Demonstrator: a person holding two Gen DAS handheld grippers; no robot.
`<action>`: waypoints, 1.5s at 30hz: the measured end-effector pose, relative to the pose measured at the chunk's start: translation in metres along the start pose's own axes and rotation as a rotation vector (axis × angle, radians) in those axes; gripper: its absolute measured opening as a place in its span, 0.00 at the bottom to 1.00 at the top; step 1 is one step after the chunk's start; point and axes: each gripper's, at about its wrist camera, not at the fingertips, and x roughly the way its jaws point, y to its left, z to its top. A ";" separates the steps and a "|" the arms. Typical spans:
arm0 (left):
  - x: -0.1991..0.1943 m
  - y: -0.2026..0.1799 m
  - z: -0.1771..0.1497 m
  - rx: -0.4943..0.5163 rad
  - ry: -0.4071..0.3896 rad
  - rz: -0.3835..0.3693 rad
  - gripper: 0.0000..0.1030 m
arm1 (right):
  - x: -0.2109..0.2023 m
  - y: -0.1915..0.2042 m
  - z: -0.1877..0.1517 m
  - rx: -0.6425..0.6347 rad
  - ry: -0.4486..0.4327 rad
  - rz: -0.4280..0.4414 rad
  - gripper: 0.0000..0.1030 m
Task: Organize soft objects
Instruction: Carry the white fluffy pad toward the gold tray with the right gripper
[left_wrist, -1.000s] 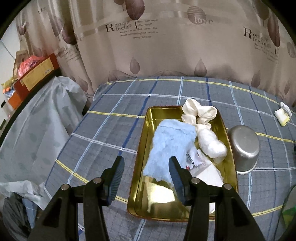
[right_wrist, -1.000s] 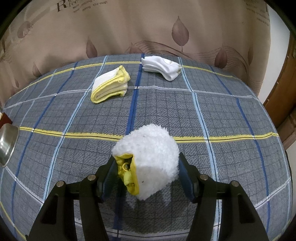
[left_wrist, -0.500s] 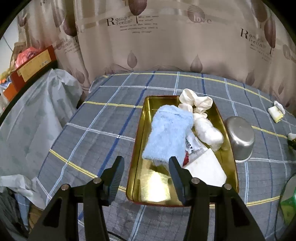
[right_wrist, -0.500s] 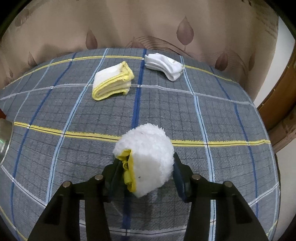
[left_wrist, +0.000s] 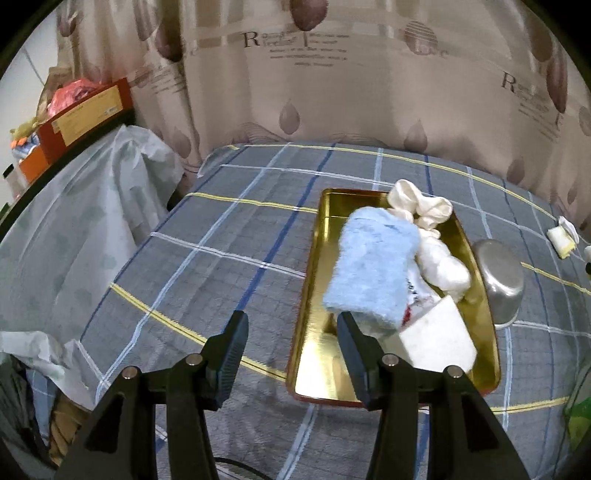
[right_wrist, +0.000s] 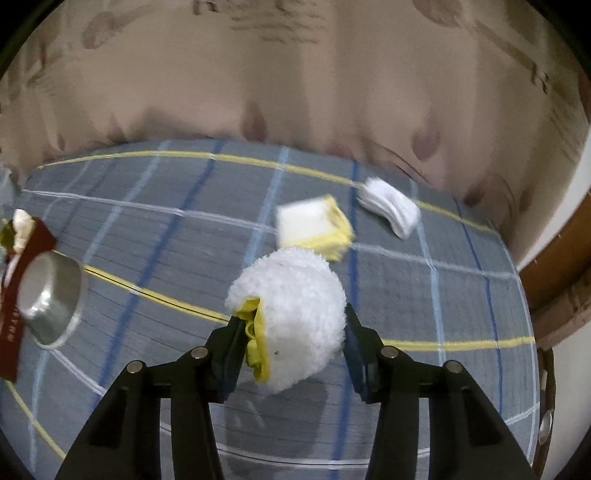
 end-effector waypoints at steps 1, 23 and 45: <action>-0.001 0.003 0.001 -0.010 -0.003 0.000 0.50 | -0.003 0.007 0.003 -0.008 -0.005 0.014 0.43; 0.004 0.078 0.002 -0.290 0.036 0.083 0.50 | -0.052 0.258 0.018 -0.336 -0.048 0.398 0.43; 0.002 0.088 0.001 -0.339 0.031 0.114 0.50 | -0.014 0.367 0.008 -0.395 0.045 0.456 0.43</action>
